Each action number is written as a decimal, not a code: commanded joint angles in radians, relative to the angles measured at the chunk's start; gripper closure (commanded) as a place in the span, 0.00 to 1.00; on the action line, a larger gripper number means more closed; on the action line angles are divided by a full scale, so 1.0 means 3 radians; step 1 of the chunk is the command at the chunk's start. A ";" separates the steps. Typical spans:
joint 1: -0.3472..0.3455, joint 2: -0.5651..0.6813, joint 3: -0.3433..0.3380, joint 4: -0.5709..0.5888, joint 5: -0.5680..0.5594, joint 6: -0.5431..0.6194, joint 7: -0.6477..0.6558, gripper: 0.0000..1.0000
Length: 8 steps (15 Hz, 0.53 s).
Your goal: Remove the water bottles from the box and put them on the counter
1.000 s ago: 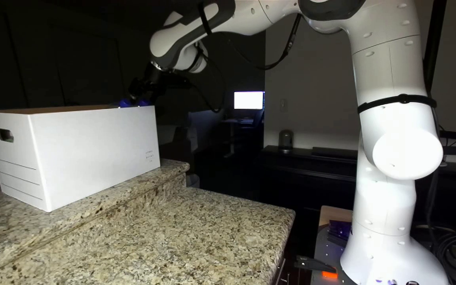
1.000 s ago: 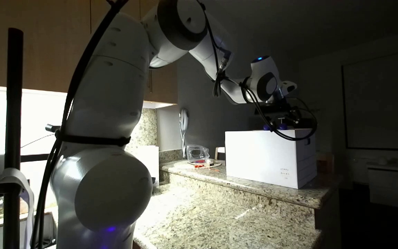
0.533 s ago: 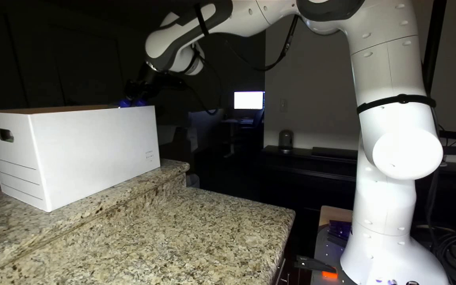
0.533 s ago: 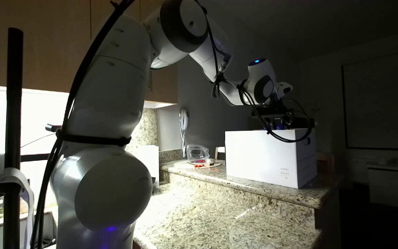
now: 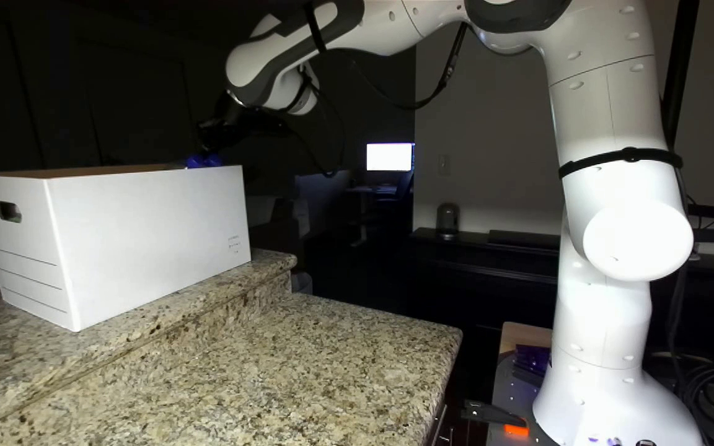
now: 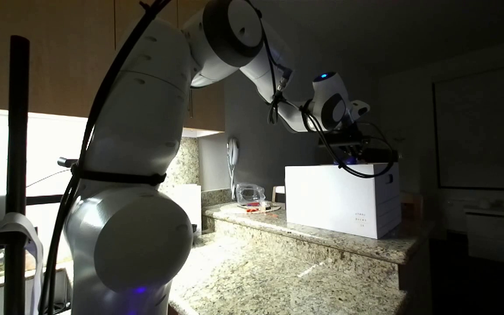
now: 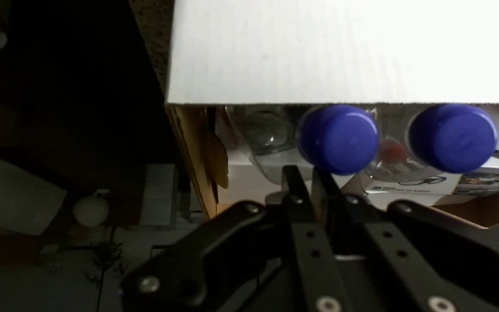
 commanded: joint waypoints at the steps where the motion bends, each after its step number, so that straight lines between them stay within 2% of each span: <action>1: -0.0036 0.0025 0.0041 0.0010 0.0116 0.0001 -0.0081 0.97; 2: -0.0035 0.0026 0.0039 0.0010 0.0113 -0.0022 -0.0077 0.96; 3: -0.0049 0.0026 0.0055 0.0006 0.0079 -0.0046 -0.0038 0.72; 4: -0.0048 0.0026 0.0054 0.0003 0.0078 -0.0054 -0.0031 0.71; 8: -0.0026 0.0023 0.0038 0.0009 0.0018 -0.0128 0.0024 0.46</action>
